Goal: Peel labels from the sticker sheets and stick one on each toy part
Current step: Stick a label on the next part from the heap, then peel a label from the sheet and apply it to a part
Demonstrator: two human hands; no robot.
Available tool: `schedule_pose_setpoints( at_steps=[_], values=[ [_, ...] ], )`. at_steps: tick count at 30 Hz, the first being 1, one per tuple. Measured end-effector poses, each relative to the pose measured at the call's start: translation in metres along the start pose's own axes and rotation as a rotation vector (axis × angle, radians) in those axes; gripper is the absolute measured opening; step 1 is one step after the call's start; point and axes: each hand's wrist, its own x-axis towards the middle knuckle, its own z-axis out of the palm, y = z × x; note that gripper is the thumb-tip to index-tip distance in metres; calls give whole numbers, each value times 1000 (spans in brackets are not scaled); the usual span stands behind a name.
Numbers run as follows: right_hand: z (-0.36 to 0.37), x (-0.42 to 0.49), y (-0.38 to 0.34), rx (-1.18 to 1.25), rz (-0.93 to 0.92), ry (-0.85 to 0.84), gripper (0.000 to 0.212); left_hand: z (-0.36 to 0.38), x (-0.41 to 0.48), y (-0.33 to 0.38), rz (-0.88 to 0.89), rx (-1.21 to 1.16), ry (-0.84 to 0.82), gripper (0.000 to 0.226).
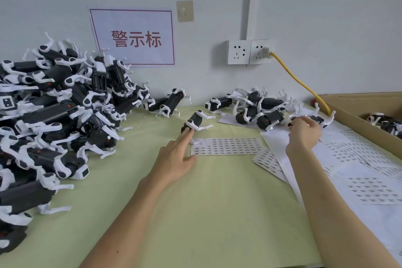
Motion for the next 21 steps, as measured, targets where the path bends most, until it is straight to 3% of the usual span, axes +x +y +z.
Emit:
schedule_pose_setpoints(
  at_steps=[3,6,8,9,11,12,15,18,21],
  values=[
    [-5,24,0,-391,-310,64,54,0,0,3,-7,47,12,69],
    [-11,56,-4,-1039,-558,-147,80,1,0,3,-7,64,47,70],
    [-16,76,-12,-1363,-555,-346,77,0,0,4,-13,29,71,73],
    [-20,85,-15,-1452,-541,-411,65,0,-2,4,-22,17,67,74],
    [-30,100,-16,-1403,-611,-393,27,0,-2,4,-30,5,54,77],
    [-36,105,-17,-1332,-666,-344,23,1,-2,3,-37,-7,47,77],
    [-45,108,-40,-1183,-700,-266,31,0,-2,3,-58,-36,50,76],
    [-49,99,-84,-783,-664,-216,27,2,-2,3,-73,-26,32,75],
    [-60,78,-137,-365,-920,-249,26,4,-1,-1,-89,-32,32,74]
  ],
)
